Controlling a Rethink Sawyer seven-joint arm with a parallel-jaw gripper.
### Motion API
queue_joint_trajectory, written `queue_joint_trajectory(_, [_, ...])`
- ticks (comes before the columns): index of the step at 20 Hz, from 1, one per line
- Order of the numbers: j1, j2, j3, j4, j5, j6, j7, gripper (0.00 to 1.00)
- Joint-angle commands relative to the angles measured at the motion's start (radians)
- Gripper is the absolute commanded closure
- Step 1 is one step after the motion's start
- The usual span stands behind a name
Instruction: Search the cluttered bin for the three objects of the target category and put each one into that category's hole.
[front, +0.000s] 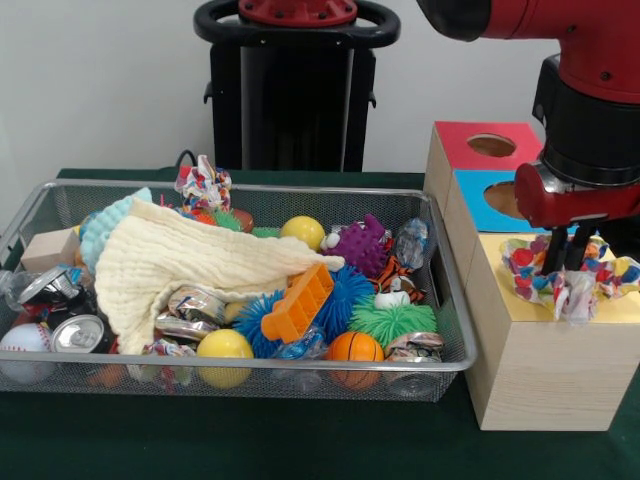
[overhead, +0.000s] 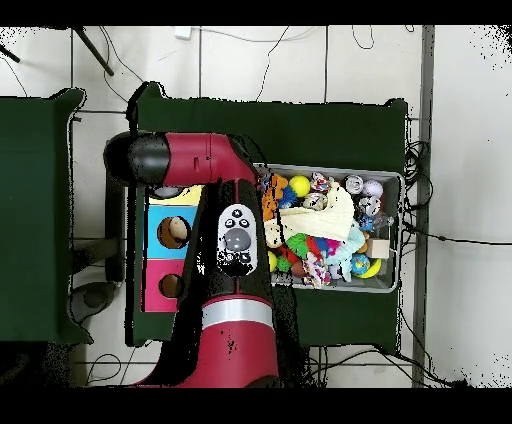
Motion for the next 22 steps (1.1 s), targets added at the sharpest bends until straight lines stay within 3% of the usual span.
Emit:
queue_joint_trajectory(1, [-0.025,0.024,0.044,0.04,-0.003,-0.094,0.151,1.0])
queue_joint_trajectory(22, [-0.061,0.04,0.084,0.1,-0.016,-0.182,0.09,1.0])
